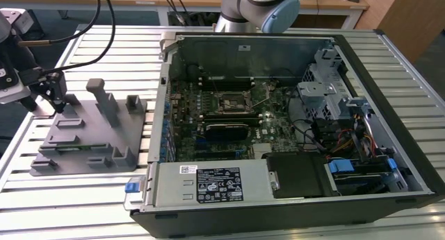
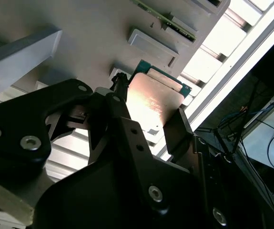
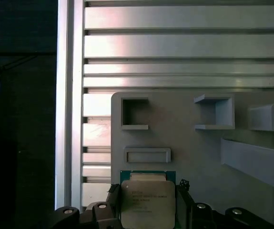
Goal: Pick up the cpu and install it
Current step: 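Pick up the cpu and move it towards the insertion slot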
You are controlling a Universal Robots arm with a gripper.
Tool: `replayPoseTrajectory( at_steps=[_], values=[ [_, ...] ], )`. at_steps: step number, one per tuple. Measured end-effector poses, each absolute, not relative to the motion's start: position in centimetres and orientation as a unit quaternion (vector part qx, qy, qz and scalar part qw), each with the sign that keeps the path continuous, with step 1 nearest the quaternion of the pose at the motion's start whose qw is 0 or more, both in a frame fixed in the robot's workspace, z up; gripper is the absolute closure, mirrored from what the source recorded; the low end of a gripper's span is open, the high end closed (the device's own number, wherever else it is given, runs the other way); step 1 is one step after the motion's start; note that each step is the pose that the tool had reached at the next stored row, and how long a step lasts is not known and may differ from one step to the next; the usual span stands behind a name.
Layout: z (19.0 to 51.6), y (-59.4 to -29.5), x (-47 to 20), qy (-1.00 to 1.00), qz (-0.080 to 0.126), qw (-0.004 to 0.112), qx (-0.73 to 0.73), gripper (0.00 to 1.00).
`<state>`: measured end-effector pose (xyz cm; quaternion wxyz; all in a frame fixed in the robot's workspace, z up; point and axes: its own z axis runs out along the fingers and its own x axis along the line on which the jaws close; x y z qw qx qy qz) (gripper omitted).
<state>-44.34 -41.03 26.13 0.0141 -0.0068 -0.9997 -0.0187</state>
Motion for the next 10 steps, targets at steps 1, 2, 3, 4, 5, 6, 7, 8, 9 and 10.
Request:
replayPoseTrajectory(
  at_steps=[1,2,3,4,5,6,7,8,9,10],
  values=[
    [26.2,-41.0,-44.3,-1.0,-0.019,0.014,-0.007,0.46],
    [26.2,-41.0,-44.3,-1.0,-0.019,0.014,-0.007,0.46],
    [26.3,-41.0,-44.3,-1.0,-0.019,0.014,-0.007,0.46],
    [26.3,-41.0,-44.3,-1.0,-0.019,0.014,-0.007,0.46],
    [26.5,-41.0,-44.3,-1.0,-0.019,0.014,-0.007,0.46],
    [26.7,-41.0,-44.3,-1.0,-0.019,0.014,-0.007,0.46],
    [26.9,-41.0,-44.3,-1.0,-0.019,0.014,-0.007,0.46],
    [27.1,-41.0,-44.3,-1.0,-0.019,0.014,-0.007,0.46],
    [27.4,-41.0,-44.3,-1.0,-0.019,0.014,-0.007,0.46],
    [27.7,-41.0,-44.3,-1.0,-0.019,0.014,-0.007,0.46]
  ],
)
